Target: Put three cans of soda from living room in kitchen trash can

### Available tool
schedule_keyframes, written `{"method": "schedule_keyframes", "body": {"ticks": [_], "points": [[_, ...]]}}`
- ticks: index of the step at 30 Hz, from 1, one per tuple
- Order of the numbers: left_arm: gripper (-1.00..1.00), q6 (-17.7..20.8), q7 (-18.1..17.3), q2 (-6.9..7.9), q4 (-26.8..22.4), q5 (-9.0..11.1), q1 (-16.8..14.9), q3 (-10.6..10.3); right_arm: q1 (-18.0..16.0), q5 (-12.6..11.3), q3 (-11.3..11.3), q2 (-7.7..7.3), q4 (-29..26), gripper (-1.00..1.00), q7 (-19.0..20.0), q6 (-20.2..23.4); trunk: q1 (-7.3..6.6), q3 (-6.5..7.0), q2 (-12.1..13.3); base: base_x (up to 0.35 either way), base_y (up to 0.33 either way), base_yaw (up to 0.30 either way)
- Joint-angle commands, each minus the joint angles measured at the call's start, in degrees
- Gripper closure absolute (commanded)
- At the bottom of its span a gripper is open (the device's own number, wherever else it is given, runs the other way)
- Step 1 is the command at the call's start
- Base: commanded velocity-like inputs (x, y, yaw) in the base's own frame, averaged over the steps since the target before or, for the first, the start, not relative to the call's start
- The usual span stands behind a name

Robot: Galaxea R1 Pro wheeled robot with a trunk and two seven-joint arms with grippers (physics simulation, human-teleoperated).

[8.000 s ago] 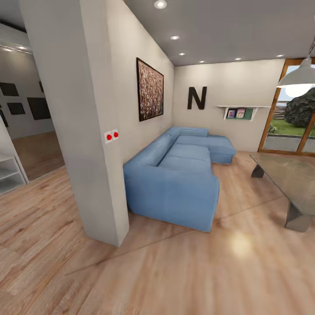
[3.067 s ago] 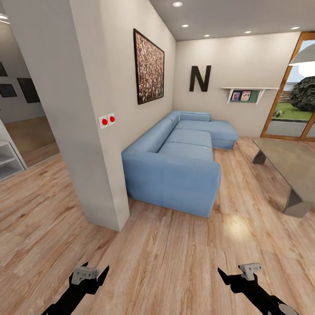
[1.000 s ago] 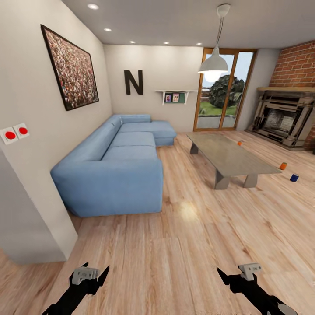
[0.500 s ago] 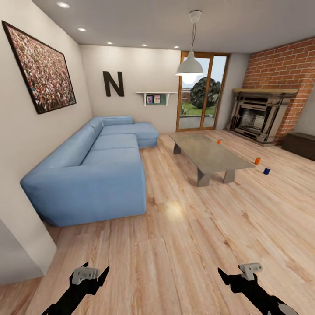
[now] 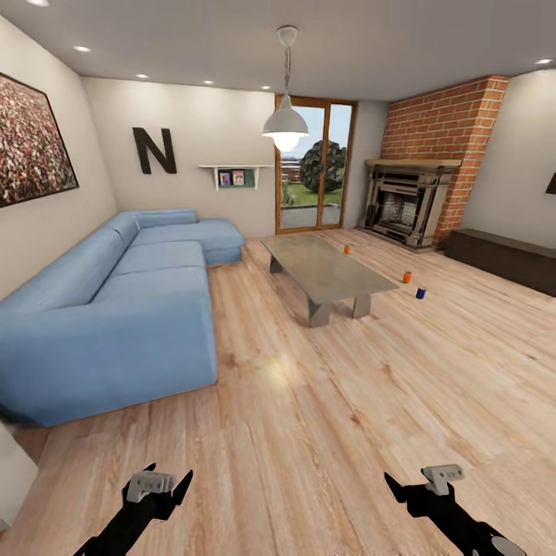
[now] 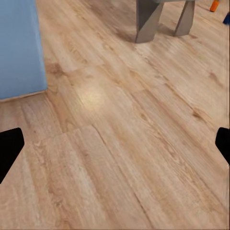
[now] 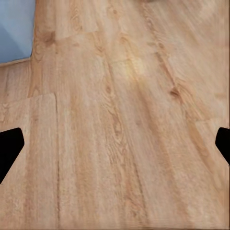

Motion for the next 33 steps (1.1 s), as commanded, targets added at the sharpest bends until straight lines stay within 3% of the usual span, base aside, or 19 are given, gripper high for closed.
{"method": "schedule_keyframes", "body": {"ticks": [1, 33], "points": [[-1.00, 0.00, 0.00, 0.00, 0.00, 0.00, 0.00, 0.00, 0.00, 0.00, 0.00, 0.00, 0.00, -1.00, 0.00, 0.00, 0.00, 0.04, 0.00, 0.000, -0.280, -0.251], [-1.00, 0.08, -0.01, 0.00, 0.00, 0.00, 0.00, 0.00, 0.00, 0.07, -0.03, 0.02, 0.03, -1.00, -0.02, 0.00, 0.00, 1.20, 0.00, 0.000, -0.283, -0.251]]}}
